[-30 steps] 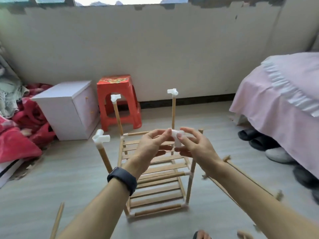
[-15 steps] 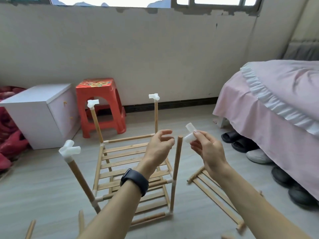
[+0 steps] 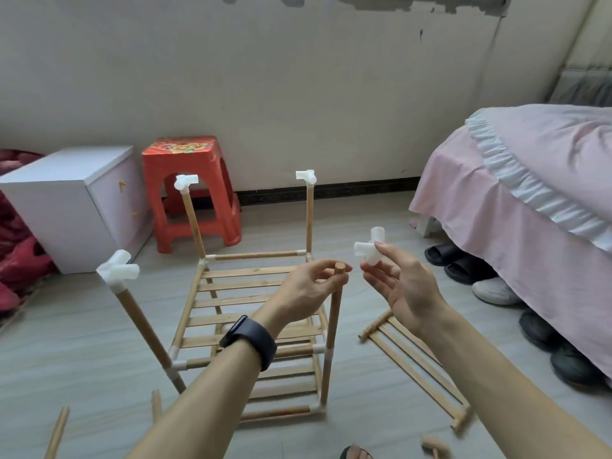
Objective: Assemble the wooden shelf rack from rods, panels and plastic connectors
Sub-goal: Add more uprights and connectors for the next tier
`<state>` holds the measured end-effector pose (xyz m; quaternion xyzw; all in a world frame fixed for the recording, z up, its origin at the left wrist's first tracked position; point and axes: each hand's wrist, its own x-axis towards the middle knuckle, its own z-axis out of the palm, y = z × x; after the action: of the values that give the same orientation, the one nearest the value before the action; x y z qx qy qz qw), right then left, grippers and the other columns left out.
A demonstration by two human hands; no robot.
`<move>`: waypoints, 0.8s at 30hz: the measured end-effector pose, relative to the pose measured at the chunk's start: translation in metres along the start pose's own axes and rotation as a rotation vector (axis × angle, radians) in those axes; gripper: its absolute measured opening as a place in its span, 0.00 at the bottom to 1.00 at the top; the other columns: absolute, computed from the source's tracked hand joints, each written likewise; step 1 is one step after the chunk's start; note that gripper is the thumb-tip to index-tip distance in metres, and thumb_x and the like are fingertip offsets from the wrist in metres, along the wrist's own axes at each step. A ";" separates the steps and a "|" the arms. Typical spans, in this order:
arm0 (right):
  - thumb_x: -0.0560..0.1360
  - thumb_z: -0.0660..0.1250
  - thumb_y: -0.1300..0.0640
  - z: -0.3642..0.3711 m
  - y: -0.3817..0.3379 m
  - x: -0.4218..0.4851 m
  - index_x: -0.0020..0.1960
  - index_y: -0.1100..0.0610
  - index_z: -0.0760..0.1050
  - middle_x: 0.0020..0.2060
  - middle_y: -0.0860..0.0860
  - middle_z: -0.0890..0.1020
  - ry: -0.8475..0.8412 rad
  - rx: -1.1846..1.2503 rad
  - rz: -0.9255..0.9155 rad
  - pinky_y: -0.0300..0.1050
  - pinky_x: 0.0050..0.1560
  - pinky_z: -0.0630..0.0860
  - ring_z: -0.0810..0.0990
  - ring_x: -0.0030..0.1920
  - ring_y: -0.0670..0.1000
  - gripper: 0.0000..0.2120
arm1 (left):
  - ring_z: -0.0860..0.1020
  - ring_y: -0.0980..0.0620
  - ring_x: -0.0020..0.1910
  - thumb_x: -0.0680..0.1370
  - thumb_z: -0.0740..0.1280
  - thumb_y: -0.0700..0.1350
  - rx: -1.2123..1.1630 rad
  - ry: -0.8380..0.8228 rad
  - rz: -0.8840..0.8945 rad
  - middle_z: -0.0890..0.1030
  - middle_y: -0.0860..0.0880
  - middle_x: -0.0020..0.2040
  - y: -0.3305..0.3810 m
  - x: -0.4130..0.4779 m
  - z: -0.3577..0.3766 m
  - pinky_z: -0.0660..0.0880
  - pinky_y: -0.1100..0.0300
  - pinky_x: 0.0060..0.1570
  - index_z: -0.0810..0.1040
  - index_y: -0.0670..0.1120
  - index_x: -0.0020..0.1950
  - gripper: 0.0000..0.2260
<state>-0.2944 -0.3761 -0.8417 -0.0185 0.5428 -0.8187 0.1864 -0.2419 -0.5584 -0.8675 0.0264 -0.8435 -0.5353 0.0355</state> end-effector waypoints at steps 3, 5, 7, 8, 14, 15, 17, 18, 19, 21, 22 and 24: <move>0.77 0.72 0.51 0.010 0.002 -0.003 0.58 0.62 0.81 0.49 0.58 0.81 -0.018 -0.084 0.000 0.43 0.48 0.79 0.81 0.48 0.52 0.16 | 0.81 0.54 0.55 0.78 0.70 0.56 -0.011 0.051 0.004 0.83 0.53 0.55 0.001 -0.015 -0.010 0.80 0.50 0.58 0.80 0.57 0.60 0.11; 0.77 0.72 0.52 0.017 0.001 -0.005 0.56 0.62 0.81 0.46 0.56 0.80 -0.028 -0.112 -0.016 0.42 0.47 0.78 0.79 0.46 0.51 0.15 | 0.82 0.54 0.53 0.78 0.70 0.55 -0.048 0.140 0.033 0.83 0.52 0.55 0.006 -0.022 -0.021 0.81 0.57 0.51 0.79 0.57 0.61 0.12; 0.77 0.72 0.52 0.024 0.001 -0.007 0.54 0.62 0.83 0.43 0.54 0.83 -0.057 -0.147 -0.044 0.41 0.47 0.79 0.82 0.44 0.50 0.13 | 0.83 0.55 0.50 0.79 0.70 0.54 -0.136 0.196 0.060 0.84 0.51 0.55 0.013 -0.027 -0.030 0.79 0.65 0.44 0.78 0.56 0.64 0.14; 0.77 0.72 0.52 0.027 0.001 -0.008 0.54 0.61 0.83 0.41 0.53 0.85 -0.078 -0.180 -0.060 0.40 0.46 0.79 0.84 0.43 0.49 0.13 | 0.84 0.56 0.49 0.79 0.70 0.54 -0.177 0.195 0.065 0.84 0.51 0.53 0.017 -0.029 -0.032 0.79 0.67 0.42 0.78 0.55 0.65 0.15; 0.77 0.72 0.50 0.035 0.005 -0.012 0.54 0.58 0.84 0.44 0.52 0.88 -0.102 -0.297 -0.083 0.39 0.47 0.79 0.86 0.46 0.49 0.13 | 0.85 0.53 0.46 0.80 0.69 0.52 -0.233 0.178 0.090 0.87 0.50 0.48 0.027 -0.036 -0.024 0.79 0.66 0.41 0.79 0.50 0.62 0.13; 0.77 0.72 0.49 0.034 0.005 -0.013 0.53 0.57 0.85 0.43 0.51 0.88 -0.101 -0.299 -0.080 0.39 0.47 0.79 0.86 0.46 0.49 0.12 | 0.85 0.53 0.46 0.80 0.69 0.52 -0.240 0.182 0.087 0.87 0.51 0.48 0.027 -0.036 -0.024 0.79 0.66 0.41 0.79 0.50 0.62 0.12; 0.78 0.71 0.48 0.033 0.005 -0.013 0.53 0.58 0.85 0.42 0.51 0.87 -0.103 -0.305 -0.075 0.40 0.48 0.79 0.85 0.46 0.49 0.13 | 0.85 0.53 0.45 0.80 0.69 0.53 -0.251 0.182 0.071 0.87 0.52 0.47 0.027 -0.036 -0.023 0.79 0.65 0.41 0.79 0.49 0.63 0.14; 0.78 0.71 0.47 0.032 0.005 -0.012 0.53 0.58 0.85 0.42 0.51 0.87 -0.104 -0.305 -0.071 0.42 0.50 0.79 0.85 0.47 0.49 0.14 | 0.85 0.53 0.45 0.80 0.69 0.53 -0.256 0.184 0.064 0.87 0.52 0.47 0.028 -0.036 -0.023 0.79 0.64 0.41 0.79 0.48 0.63 0.15; 0.78 0.71 0.47 0.031 0.005 -0.012 0.53 0.58 0.85 0.43 0.51 0.87 -0.107 -0.302 -0.066 0.43 0.51 0.79 0.85 0.48 0.50 0.15 | 0.85 0.53 0.45 0.79 0.69 0.53 -0.260 0.188 0.060 0.87 0.52 0.47 0.028 -0.035 -0.022 0.80 0.63 0.42 0.79 0.47 0.63 0.16; 0.78 0.71 0.46 0.029 0.005 -0.011 0.54 0.59 0.84 0.44 0.52 0.87 -0.112 -0.292 -0.057 0.44 0.52 0.79 0.85 0.49 0.51 0.16 | 0.85 0.52 0.45 0.79 0.69 0.54 -0.258 0.197 0.062 0.87 0.52 0.47 0.030 -0.034 -0.022 0.80 0.61 0.45 0.80 0.47 0.63 0.16; 0.77 0.71 0.46 0.029 0.005 -0.011 0.54 0.60 0.84 0.44 0.52 0.87 -0.115 -0.292 -0.056 0.44 0.53 0.79 0.85 0.50 0.51 0.17 | 0.85 0.52 0.45 0.80 0.69 0.53 -0.259 0.198 0.064 0.87 0.52 0.47 0.030 -0.034 -0.022 0.80 0.60 0.45 0.80 0.47 0.62 0.15; 0.77 0.71 0.46 0.027 0.006 -0.010 0.53 0.60 0.85 0.45 0.52 0.88 -0.123 -0.304 -0.065 0.44 0.53 0.78 0.85 0.51 0.51 0.17 | 0.85 0.52 0.45 0.80 0.69 0.53 -0.271 0.190 0.061 0.87 0.52 0.47 0.030 -0.034 -0.023 0.80 0.61 0.45 0.81 0.47 0.61 0.14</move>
<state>-0.2767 -0.3986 -0.8341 -0.1139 0.6470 -0.7302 0.1878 -0.2064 -0.5632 -0.8314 0.0463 -0.7569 -0.6378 0.1348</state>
